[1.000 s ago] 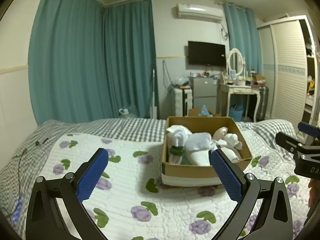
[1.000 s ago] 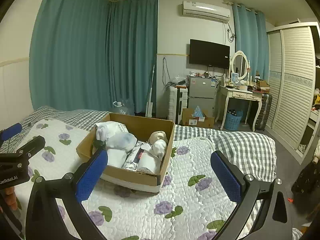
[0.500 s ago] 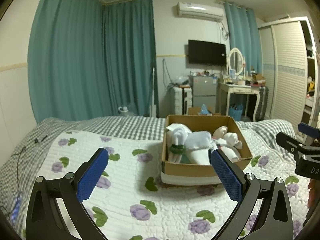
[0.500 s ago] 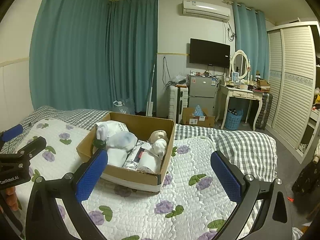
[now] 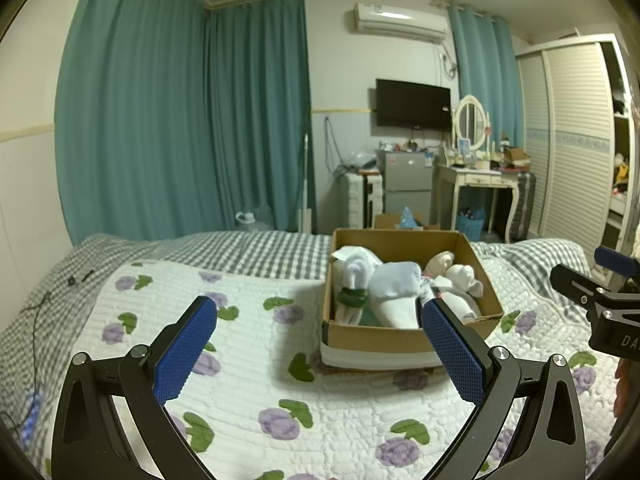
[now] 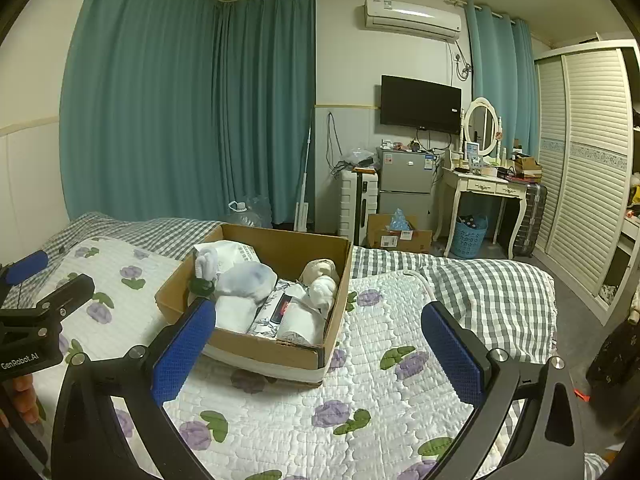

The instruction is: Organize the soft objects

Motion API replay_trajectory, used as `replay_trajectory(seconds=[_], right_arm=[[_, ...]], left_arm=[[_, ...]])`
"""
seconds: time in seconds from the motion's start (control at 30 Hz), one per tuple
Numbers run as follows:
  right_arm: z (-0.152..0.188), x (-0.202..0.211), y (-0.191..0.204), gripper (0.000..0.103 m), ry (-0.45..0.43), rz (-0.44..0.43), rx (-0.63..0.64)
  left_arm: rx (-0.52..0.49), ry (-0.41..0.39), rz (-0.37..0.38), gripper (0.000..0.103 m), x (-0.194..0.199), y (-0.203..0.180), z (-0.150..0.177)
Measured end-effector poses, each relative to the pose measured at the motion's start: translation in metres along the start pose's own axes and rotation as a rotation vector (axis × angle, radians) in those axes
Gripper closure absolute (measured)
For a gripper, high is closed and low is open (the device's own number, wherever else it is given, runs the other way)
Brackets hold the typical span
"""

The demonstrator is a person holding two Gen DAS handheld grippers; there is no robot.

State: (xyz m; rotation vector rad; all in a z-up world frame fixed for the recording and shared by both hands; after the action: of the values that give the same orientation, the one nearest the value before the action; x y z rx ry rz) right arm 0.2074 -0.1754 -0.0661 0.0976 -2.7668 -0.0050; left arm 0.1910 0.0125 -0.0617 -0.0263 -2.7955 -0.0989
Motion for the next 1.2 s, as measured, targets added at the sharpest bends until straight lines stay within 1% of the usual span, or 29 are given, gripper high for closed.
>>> replay_trajectory(seconds=[0.77,1.2], right_arm=[[0.0013,-0.0001,0.0008,0.000,0.002,-0.001,-0.006],[0.0033,-0.0020,0.0001,0.000,0.008,0.015,-0.016]], left_arm=[[-0.007,0.003,-0.007,0.000,0.0032,-0.0043,0.0009],[-0.005,0.006,0.001,0.000,0.0047,-0.0049,0.0018]])
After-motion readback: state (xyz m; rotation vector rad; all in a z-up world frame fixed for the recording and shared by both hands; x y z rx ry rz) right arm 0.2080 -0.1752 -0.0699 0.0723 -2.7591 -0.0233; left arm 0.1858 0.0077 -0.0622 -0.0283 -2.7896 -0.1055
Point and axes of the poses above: each gripper's, at about its wrist camera, not at the fingertips, and x roughly against the way its jaws point, y to its left, z to its underside, the point moved 3 cm from there along -x, roughly the way its jaws point, and after that the axes turned 1 degree about -x, right-handed, at the moved point
